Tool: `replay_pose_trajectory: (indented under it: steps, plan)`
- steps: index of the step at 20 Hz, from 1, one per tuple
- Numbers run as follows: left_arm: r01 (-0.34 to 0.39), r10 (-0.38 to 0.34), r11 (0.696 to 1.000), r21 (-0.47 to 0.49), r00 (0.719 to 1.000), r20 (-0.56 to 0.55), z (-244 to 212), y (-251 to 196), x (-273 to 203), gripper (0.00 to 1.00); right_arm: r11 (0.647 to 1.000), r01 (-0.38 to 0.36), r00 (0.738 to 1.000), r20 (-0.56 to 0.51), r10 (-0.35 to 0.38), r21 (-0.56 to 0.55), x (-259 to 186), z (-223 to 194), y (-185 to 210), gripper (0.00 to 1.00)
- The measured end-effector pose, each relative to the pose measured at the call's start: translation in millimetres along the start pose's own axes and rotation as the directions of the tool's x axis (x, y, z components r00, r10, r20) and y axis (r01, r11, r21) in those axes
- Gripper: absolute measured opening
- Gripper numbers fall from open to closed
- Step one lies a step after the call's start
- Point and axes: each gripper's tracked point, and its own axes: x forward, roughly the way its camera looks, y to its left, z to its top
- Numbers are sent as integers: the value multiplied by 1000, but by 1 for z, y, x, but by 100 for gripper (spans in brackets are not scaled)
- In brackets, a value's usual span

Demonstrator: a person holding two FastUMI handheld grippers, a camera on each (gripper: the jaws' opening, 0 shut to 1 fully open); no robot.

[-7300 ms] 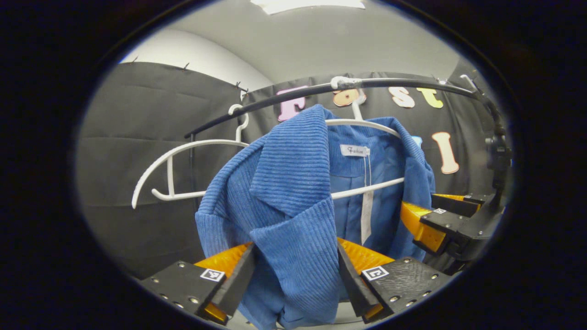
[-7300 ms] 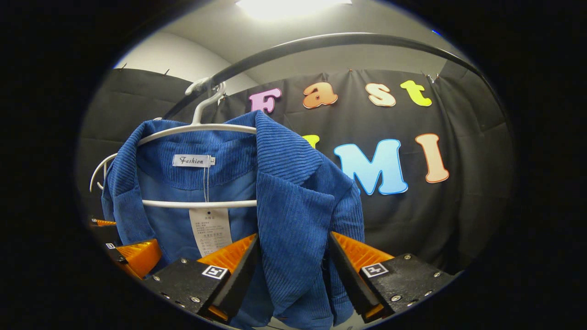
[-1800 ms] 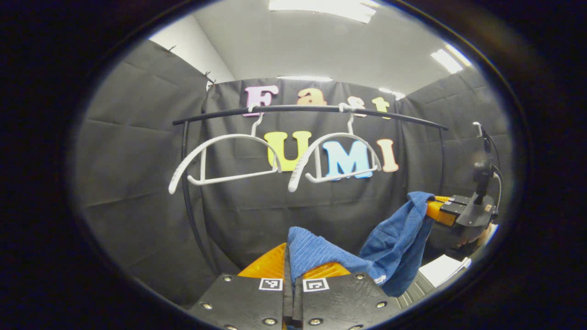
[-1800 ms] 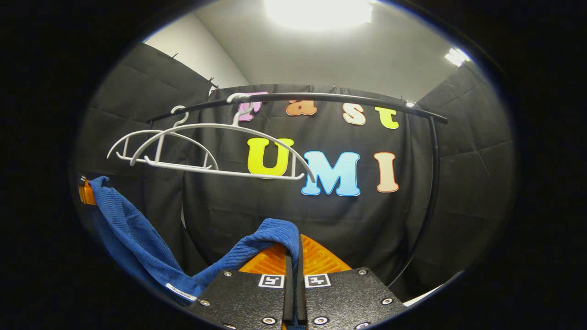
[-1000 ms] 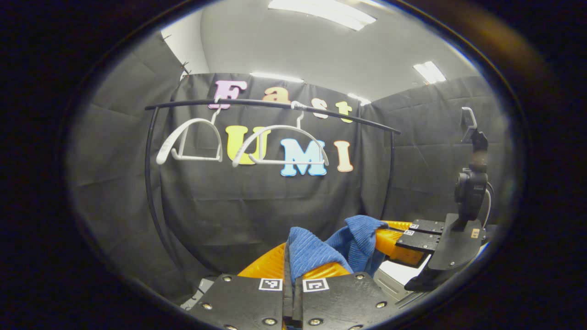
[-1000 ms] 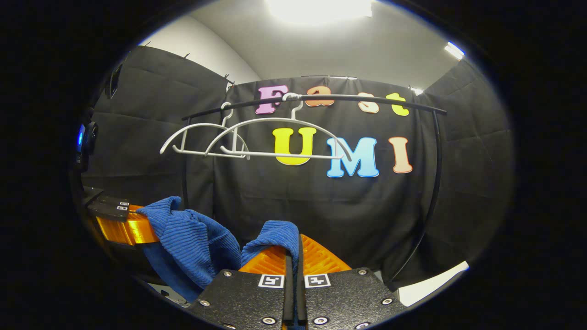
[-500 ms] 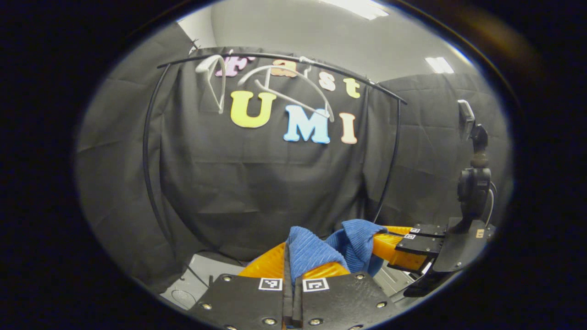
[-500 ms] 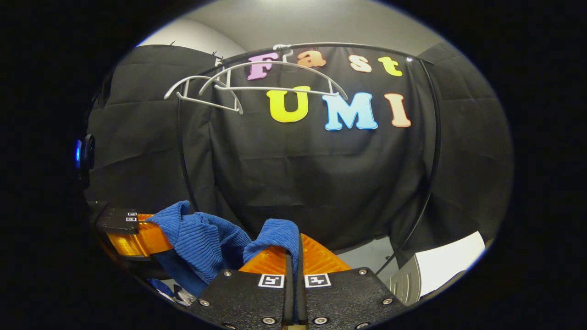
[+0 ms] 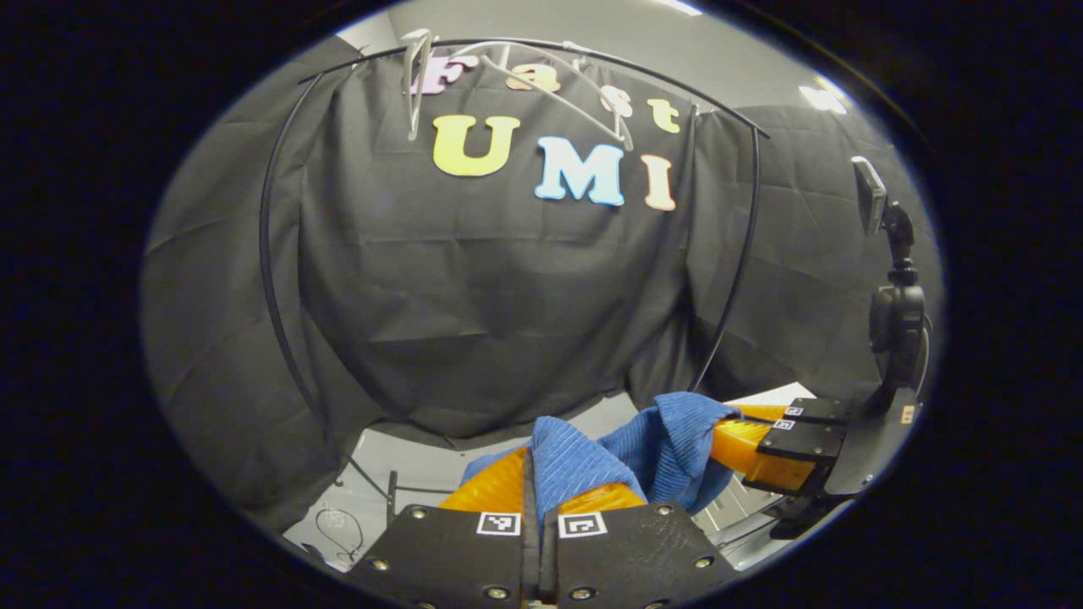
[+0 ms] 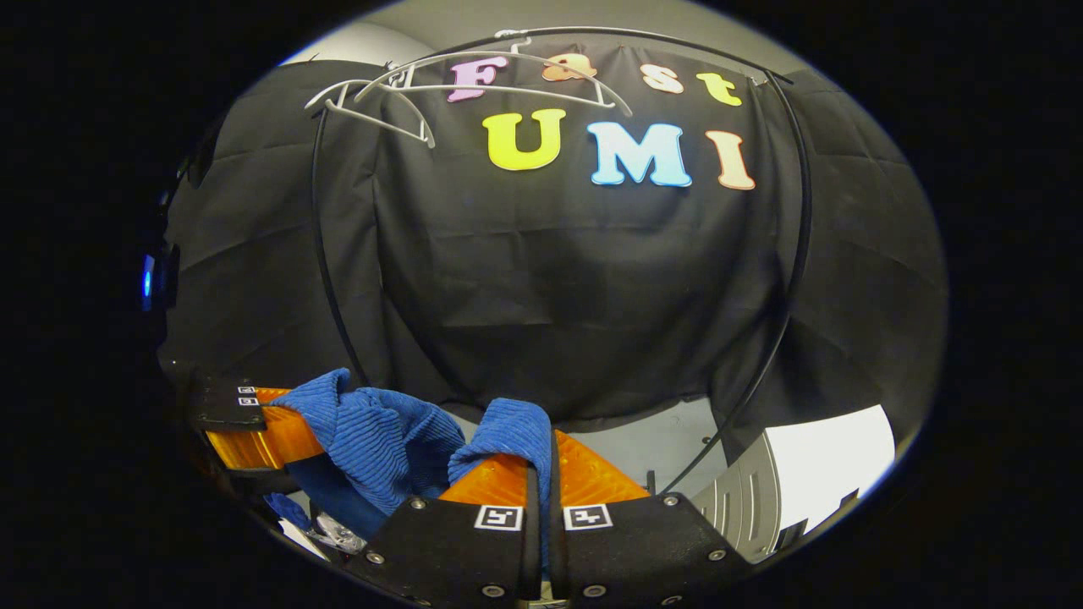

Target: Grasp the clothes on the hanger with both hands and then place them into the laundry hamper below.

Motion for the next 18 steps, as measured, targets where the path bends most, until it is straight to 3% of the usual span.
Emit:
replay_pose_trajectory:
  steps: [9,14,15,16,17,18]
  plan:
    - [-61,63,998,18,975,-212,-49,0,33,2,999,4,985,-171,-10,-35,2,-71,0,7]
    - [-41,49,999,33,948,-313,-79,-11,43,0,999,-17,967,-256,6,-42,-2,-98,4,14]
    - [-44,56,998,42,943,-328,-83,-11,42,6,999,-18,962,-272,6,-39,-4,-105,5,18]
    - [-50,62,998,47,940,-336,-85,-9,37,15,999,-16,959,-283,5,-37,-6,-108,4,31]
    - [-47,58,998,41,940,-338,-91,-6,36,35,999,-14,957,-291,3,-38,-7,-112,5,36]
    - [-55,63,998,32,942,-331,-89,-4,35,54,999,-12,955,-298,-1,-41,-8,-113,4,51]
